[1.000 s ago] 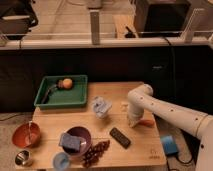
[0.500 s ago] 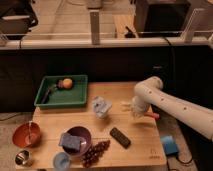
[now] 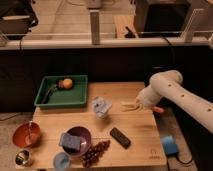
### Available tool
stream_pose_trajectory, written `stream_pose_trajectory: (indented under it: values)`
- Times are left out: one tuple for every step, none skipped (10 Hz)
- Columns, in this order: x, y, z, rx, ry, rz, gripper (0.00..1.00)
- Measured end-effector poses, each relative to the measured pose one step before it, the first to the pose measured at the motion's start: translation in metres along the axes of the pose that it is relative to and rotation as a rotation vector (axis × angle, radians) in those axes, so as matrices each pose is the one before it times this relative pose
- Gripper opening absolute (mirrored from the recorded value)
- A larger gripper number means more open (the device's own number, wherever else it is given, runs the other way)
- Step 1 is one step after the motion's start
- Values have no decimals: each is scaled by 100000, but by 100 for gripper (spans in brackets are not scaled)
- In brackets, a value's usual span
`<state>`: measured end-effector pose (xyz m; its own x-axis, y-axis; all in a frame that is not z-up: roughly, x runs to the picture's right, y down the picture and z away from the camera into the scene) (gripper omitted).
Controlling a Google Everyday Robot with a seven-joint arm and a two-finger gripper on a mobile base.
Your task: Place pepper in table surface
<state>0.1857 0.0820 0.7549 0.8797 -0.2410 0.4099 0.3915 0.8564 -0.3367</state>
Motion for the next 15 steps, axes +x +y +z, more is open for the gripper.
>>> stream_pose_trajectory:
  values:
    - [-85,-215,-1151,2015,-292,397,0]
    - [-122,-196,-1135,2393,-458,343,0]
    - [-223,-207,-543,1595,-151,-270,0]
    - [-192,-108,-269,717,-306,-134,0]
    - [-244,-159,-12,513,-638,-273,0]
    - [-154,-70,77,352,-726,-81,0]
    - [16,29,48,130,-358,261,0]
    - [-7,27,285,-263,-501,211,0]
    - [-137,69,977,-613,-1739,469,0]
    - [-28,231,1387,90,-3579,532,0]
    - [208,515,1536,-663,-2880,1166,0]
    - [-156,435,2553,-1677,-3638,865,0]
    - [76,440,1879,-1877,-2033,1422,0]
    - [226,527,1680,-2424,-1433,2078,0]
    - [93,418,1732,-3200,-1441,1958,0]
